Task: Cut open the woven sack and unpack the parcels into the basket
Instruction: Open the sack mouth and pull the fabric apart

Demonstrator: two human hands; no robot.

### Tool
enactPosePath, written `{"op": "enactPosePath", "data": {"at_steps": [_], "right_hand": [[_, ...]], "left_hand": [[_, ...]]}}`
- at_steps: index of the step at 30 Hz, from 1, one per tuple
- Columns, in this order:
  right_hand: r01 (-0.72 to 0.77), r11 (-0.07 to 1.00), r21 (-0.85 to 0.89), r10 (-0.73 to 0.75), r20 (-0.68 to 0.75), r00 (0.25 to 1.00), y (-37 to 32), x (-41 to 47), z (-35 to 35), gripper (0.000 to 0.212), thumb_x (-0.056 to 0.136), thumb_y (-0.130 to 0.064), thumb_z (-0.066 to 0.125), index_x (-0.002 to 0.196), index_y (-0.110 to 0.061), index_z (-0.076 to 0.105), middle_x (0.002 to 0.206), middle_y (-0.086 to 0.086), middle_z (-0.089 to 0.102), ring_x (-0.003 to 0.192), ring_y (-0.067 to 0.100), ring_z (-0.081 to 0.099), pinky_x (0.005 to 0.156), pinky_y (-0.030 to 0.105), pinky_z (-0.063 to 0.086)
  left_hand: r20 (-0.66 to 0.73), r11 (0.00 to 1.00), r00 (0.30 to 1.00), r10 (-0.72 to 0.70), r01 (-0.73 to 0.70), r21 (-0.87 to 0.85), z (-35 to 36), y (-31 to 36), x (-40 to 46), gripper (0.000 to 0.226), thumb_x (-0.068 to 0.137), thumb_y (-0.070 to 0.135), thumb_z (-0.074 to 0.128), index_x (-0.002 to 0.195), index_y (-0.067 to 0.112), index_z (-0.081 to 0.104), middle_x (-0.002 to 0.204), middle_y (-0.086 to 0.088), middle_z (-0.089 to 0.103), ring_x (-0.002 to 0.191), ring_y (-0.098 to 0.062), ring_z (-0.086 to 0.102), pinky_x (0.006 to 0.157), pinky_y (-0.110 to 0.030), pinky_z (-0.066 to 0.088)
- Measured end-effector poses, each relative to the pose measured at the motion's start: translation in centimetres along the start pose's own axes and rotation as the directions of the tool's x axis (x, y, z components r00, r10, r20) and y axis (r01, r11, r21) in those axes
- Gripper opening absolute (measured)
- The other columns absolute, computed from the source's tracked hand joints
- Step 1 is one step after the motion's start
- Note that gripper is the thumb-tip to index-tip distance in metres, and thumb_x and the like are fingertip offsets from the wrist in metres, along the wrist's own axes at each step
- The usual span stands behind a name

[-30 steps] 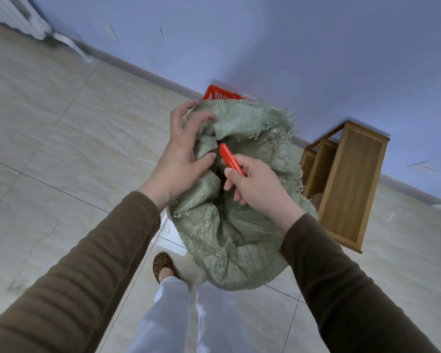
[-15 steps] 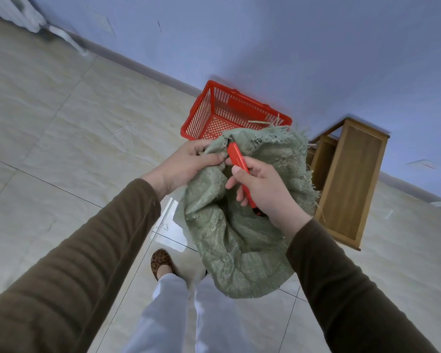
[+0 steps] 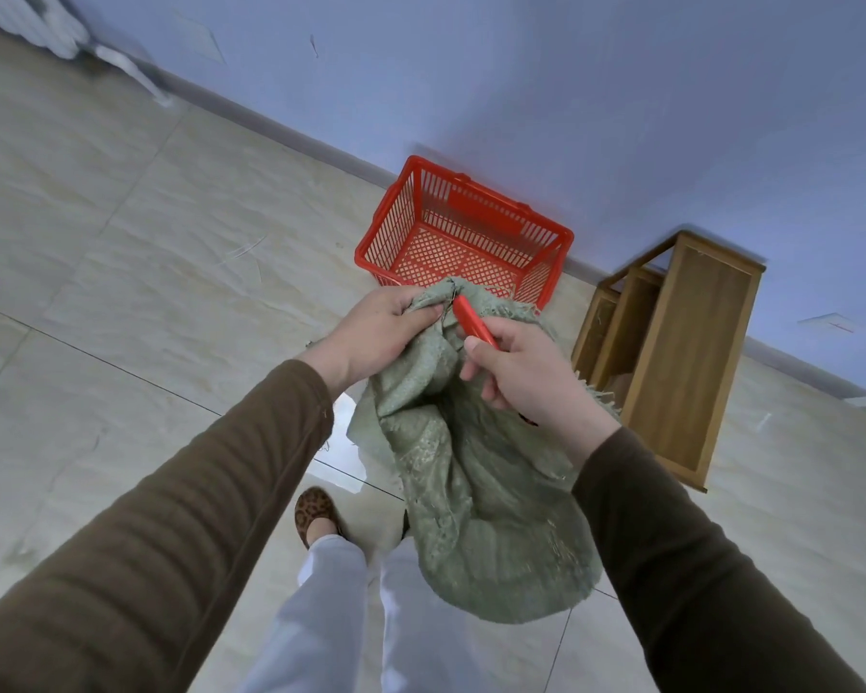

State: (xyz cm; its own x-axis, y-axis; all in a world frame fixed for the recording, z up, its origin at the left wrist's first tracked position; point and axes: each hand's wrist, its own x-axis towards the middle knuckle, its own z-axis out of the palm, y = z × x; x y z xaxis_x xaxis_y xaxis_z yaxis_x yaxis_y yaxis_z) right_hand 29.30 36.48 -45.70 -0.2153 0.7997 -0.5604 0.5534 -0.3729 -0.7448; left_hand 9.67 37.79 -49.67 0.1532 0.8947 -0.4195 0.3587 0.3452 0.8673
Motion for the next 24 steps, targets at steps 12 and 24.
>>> {"op": "enactPosePath", "data": {"at_steps": [12, 24], "right_hand": [[-0.014, 0.998, 0.067, 0.009, 0.066, 0.998, -0.6, -1.7, 1.2, 0.02, 0.11, -0.022, 0.045, 0.095, -0.01, 0.051, 0.073, 0.002, 0.048, 0.046, 0.007, 0.039, 0.046, 0.027, 0.034], [0.084, 0.981, -0.174, -0.113, -0.165, 0.98, -1.8, 0.5, -0.6, 0.052, 0.091, -0.038, 0.076, 0.139, -0.028, 0.058, 0.116, 0.0, 0.068, 0.094, 0.024, 0.065, 0.089, 0.047, 0.058]], "left_hand": [[0.084, 0.939, 0.993, 0.087, -0.11, 0.325, 0.1, -0.4, 0.0, 0.034, 0.1, 0.035, 0.041, 0.108, 0.015, 0.067, 0.106, -0.005, 0.075, 0.1, -0.026, 0.068, 0.091, -0.037, 0.051], [0.013, 0.995, 0.995, 0.1, -0.1, -0.019, -0.6, 1.6, -1.2, 0.021, 0.106, 0.003, 0.048, 0.113, 0.016, 0.064, 0.109, -0.001, 0.069, 0.103, -0.004, 0.061, 0.095, -0.027, 0.048]]}}
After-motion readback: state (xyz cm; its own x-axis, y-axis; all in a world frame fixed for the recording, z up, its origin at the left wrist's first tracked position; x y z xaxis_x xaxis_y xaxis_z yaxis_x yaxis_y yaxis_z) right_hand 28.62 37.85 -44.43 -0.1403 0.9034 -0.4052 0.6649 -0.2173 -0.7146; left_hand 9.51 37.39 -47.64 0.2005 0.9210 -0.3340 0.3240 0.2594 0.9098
